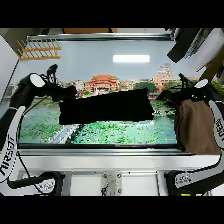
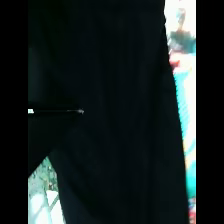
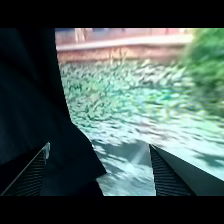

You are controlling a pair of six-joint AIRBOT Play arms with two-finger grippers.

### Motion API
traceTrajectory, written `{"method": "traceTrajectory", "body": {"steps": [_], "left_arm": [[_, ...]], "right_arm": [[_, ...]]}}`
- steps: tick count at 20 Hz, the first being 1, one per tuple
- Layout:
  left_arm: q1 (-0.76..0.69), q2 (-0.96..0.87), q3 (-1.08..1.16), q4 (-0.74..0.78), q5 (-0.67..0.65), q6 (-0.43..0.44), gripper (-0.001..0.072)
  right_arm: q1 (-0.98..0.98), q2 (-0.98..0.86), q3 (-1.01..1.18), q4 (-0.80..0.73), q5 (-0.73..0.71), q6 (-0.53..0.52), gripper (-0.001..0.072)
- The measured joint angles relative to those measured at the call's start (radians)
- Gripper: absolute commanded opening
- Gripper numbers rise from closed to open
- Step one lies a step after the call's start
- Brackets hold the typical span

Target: Fold the clothes and pants, and hang the long-sleeved shirts on hangers.

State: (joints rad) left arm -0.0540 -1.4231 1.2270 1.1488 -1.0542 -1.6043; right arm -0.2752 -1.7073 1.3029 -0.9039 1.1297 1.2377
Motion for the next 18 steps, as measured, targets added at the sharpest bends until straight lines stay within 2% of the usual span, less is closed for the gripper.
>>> {"method": "traceTrajectory", "body": {"steps": [5, 9, 10, 12, 13, 14, 18], "left_arm": [[-0.126, -0.008, -0.037, 0.0, 0.036, -0.05, 0.0008], [-0.183, -0.043, 0.016, 0.0, 0.037, -0.064, 0.0008], [-0.193, -0.053, 0.035, 0.0, 0.034, -0.066, 0.0008], [-0.208, -0.069, 0.065, 0.0, 0.026, -0.069, 0.0008], [-0.215, -0.077, 0.078, 0.0, 0.025, -0.072, 0.0008], [-0.22, -0.085, 0.089, 0.0, 0.024, -0.072, 0.0008], [-0.232, -0.101, 0.106, 0.0, 0.018, -0.072, 0.0008]], "right_arm": [[0.054, -0.097, -0.004, 0.184, 0.024, -0.105, 0.0713], [0.144, -0.146, 0.021, 0.243, 0.025, -0.12, 0.0711], [0.162, -0.153, 0.024, 0.246, 0.015, -0.119, 0.0632], [0.193, -0.166, 0.027, 0.246, -0.019, -0.112, 0.0192], [0.203, -0.172, 0.027, 0.241, -0.027, -0.108, 0.0061], [0.209, -0.172, 0.029, 0.232, -0.035, -0.108, 0.0016], [0.192, -0.137, 0.032, 0.171, -0.04, -0.084, 0.0016]]}}
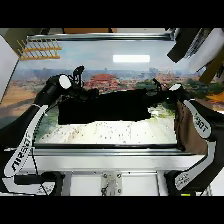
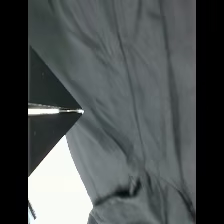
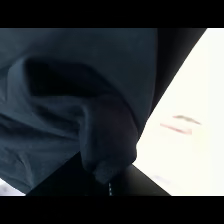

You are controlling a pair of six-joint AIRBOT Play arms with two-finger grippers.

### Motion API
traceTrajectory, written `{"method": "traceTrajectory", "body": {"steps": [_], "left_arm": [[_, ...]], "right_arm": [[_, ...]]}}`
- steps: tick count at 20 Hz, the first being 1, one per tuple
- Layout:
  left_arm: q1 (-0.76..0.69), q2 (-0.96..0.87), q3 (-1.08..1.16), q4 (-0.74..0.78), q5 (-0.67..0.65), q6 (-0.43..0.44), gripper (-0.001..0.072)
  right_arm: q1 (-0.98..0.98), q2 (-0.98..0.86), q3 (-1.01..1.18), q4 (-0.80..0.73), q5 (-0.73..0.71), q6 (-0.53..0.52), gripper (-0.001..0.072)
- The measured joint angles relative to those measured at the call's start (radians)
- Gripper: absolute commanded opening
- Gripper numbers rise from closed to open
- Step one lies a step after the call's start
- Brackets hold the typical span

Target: Fold the clothes and pants, and hang the long-sleeved shirts on hangers.

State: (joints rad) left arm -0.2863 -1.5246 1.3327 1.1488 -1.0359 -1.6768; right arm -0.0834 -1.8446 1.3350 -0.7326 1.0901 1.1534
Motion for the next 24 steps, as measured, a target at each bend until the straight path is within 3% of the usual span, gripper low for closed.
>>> {"method": "traceTrajectory", "body": {"steps": [4, 9, 16, 24], "left_arm": [[-0.026, -0.01, 0.007, 0.0, 0.039, -0.026, 0.0007], [-0.11, -0.137, 0.116, -0.071, 0.102, -0.036, 0.0008], [-0.288, -0.457, 0.447, -0.126, 0.083, -0.037, 0.0008], [-0.398, -0.666, 0.674, -0.198, 0.025, -0.039, 0.0007]], "right_arm": [[-0.081, 0.106, 0.024, -0.23, 0.08, 0.079, 0.0015], [-0.126, 0.219, 0.15, -0.463, 0.288, 0.15, 0.0015], [-0.003, 0.283, 0.359, -0.544, 0.468, 0.236, 0.0015], [0.184, 0.29, 0.47, -0.606, 0.51, 0.285, 0.0015]]}}
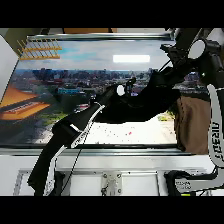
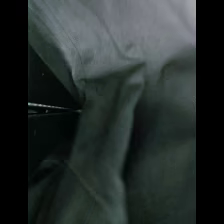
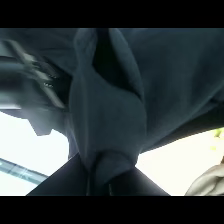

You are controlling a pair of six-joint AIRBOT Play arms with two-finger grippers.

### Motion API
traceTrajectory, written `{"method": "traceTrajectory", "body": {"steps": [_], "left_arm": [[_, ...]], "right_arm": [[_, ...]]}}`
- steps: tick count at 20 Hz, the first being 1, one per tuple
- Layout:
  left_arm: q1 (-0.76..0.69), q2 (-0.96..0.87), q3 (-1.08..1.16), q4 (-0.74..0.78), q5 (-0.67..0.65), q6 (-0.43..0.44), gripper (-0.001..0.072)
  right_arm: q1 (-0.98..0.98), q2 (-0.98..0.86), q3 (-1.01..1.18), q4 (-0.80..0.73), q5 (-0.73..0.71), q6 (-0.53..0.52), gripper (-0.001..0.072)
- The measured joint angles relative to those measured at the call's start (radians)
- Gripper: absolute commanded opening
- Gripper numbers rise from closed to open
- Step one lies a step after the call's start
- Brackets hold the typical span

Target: Fold the clothes and pants, and hang the long-sleeved shirts on hangers.

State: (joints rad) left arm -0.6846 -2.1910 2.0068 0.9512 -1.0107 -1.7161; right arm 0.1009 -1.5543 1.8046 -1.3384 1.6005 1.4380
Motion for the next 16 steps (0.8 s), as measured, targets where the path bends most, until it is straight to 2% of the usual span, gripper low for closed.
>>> {"method": "traceTrajectory", "body": {"steps": [7, 12, 16], "left_arm": [[0.045, 0.023, -0.002, 0.026, -0.044, 0.003, 0.0007], [0.199, 0.148, -0.002, 0.173, -0.116, 0.003, 0.0007], [0.36, 0.252, -0.002, 0.227, -0.18, 0.004, 0.0007]], "right_arm": [[0.072, 0.0, 0.01, -0.013, -0.007, 0.049, 0.0015], [0.167, -0.015, 0.011, -0.013, -0.04, 0.107, 0.0015], [0.295, -0.063, 0.011, -0.013, -0.119, 0.168, 0.0016]]}}
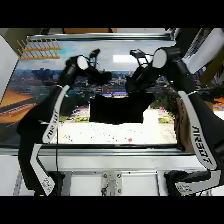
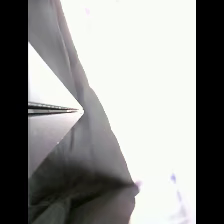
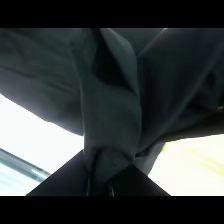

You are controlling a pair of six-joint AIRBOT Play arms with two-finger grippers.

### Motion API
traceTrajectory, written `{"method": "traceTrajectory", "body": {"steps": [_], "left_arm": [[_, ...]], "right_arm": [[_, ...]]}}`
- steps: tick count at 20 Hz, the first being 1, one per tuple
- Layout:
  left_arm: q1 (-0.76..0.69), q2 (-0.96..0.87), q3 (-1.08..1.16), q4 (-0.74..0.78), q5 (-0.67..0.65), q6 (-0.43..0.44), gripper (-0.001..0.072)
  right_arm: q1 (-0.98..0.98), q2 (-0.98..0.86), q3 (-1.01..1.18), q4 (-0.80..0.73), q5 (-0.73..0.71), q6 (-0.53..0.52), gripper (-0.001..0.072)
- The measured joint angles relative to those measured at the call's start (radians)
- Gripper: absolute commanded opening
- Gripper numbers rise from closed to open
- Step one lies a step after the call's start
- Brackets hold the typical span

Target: Fold the clothes and pants, and hang the long-sleeved shirts on hangers.

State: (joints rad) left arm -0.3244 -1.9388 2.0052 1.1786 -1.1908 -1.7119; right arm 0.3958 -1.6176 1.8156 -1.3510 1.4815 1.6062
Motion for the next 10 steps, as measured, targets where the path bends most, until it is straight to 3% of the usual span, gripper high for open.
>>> {"method": "traceTrajectory", "body": {"steps": [5, 6, 7, 8, 10], "left_arm": [[0.163, 0.105, 0.0, 0.023, -0.079, 0.023, 0.0007], [0.186, 0.121, 0.0, 0.026, -0.089, 0.026, 0.0007], [0.205, 0.135, 0.0, 0.026, -0.095, 0.026, 0.0007], [0.224, 0.148, 0.0, 0.027, -0.101, 0.027, 0.0007], [0.253, 0.169, 0.0, 0.03, -0.106, 0.029, 0.0007]], "right_arm": [[0.158, -0.129, 0.0, 0.027, -0.181, 0.068, 0.0041], [0.185, -0.161, 0.0, 0.043, -0.235, 0.075, 0.0246], [0.212, -0.191, 0.0, 0.072, -0.299, 0.082, 0.054], [0.24, -0.224, 0.003, 0.116, -0.375, 0.082, 0.0679], [0.287, -0.28, 0.022, 0.241, -0.508, 0.019, 0.0678]]}}
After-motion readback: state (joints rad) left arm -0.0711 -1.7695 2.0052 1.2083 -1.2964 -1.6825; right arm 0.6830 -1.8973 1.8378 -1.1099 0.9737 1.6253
